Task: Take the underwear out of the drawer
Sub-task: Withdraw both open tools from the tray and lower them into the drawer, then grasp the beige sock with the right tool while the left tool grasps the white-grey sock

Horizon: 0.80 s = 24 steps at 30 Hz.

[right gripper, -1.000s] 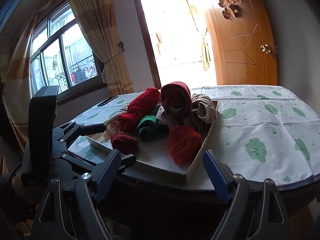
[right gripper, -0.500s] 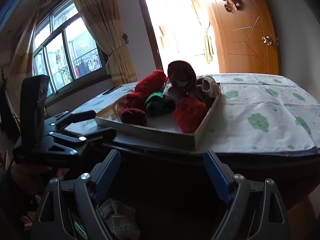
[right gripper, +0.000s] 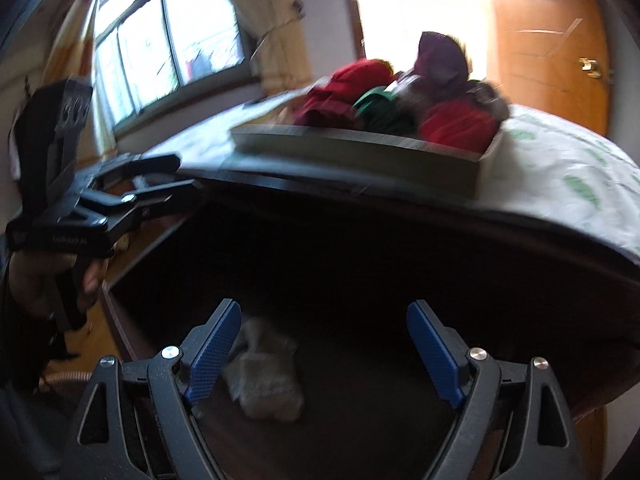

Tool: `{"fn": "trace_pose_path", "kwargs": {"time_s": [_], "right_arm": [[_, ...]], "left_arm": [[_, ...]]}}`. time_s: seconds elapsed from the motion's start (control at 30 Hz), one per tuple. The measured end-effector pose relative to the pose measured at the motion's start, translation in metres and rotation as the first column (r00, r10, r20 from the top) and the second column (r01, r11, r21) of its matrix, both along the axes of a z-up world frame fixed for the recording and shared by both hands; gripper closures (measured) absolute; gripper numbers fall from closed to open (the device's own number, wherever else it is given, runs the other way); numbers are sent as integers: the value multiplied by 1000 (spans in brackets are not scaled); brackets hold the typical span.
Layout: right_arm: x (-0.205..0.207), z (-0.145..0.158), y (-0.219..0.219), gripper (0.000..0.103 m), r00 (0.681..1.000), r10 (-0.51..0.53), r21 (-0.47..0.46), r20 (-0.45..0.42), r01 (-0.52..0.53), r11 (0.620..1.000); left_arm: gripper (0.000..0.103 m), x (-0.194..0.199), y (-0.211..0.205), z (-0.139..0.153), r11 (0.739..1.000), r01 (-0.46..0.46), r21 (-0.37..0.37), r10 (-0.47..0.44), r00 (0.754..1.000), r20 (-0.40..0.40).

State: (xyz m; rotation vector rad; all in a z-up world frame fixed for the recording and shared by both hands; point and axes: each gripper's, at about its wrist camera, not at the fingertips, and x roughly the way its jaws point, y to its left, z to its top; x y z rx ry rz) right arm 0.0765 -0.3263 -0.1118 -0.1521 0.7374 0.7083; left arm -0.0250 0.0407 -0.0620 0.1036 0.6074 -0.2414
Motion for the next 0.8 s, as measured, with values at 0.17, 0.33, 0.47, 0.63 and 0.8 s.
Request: {"fn": "trace_pose_path", "kwargs": {"time_s": [0.17,0.33,0.47,0.63,0.8], "right_arm": [[-15,-16,23,16,993,91,-90,-81,-98,991],[-16,-38,47,16,978,137,-196,-158,-167,966],[-3,-53,56,16,962,130,-239,-242,-189,952],[15,-61,61,17,931,115,-235,-345,-204,950],[37,-65,64,17,900,118,-213,-420,-224,951]], "left_arm": [[1,-3,7,-20,1000,0,1,0,999,-49],[1,4,10,-39,1000,-18,13,20,994,-111],[1,9,15,-48,1000,-23,3,23,989,-145],[1,13,19,-52,999,0,-35,-6,983,-185],[1,20,19,-59,997,33,-63,-48,967,-250]]}}
